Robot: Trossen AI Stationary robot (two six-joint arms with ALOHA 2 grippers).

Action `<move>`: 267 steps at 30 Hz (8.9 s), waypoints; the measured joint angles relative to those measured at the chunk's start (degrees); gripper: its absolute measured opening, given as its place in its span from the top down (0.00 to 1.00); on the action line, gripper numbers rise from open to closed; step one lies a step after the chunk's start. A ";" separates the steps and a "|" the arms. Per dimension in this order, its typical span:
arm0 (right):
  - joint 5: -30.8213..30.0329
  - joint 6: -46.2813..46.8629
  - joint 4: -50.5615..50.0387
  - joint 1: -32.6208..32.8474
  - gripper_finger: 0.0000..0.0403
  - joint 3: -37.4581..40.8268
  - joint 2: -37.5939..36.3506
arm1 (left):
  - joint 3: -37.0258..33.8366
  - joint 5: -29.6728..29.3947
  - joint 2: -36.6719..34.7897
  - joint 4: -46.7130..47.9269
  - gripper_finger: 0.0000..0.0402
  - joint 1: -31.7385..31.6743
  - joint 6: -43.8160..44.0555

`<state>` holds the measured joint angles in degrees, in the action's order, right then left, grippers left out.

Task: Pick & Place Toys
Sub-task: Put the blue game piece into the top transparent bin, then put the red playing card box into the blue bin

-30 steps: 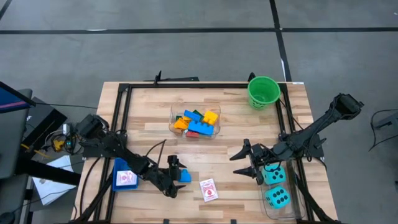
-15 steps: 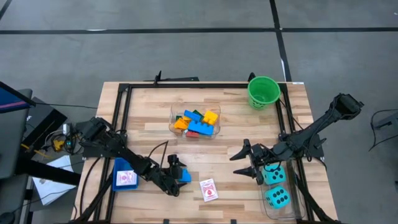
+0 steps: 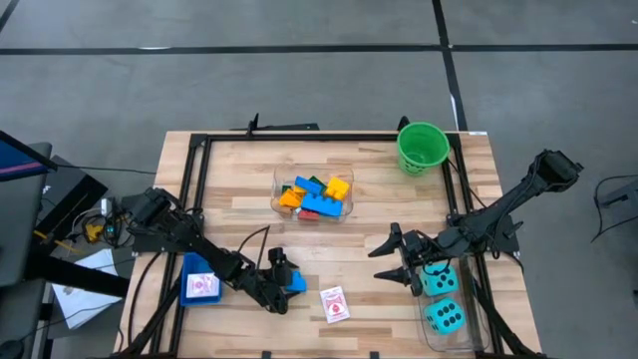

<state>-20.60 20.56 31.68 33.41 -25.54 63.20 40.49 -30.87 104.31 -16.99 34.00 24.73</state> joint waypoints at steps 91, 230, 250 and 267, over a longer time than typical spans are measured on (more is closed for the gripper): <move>-3.99 0.44 0.50 -0.16 0.35 0.00 0.02 | -10.80 -2.91 -28.85 -13.05 0.25 -36.59 -13.29; 20.31 69.59 -93.58 -5.48 0.05 -87.46 70.03 | -10.80 24.63 -50.16 -2.29 0.01 1.97 -10.31; 20.01 70.50 -90.17 -5.33 0.05 -86.79 73.68 | -10.80 24.39 -50.16 -2.29 0.01 1.97 -9.40; 17.29 63.74 -91.62 -4.85 0.09 -86.75 73.84 | -10.80 24.46 -50.16 -2.32 0.01 1.97 -7.78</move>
<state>-3.31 84.30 -59.94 28.56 -112.29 137.04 29.69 -6.42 54.15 -19.31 35.97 16.95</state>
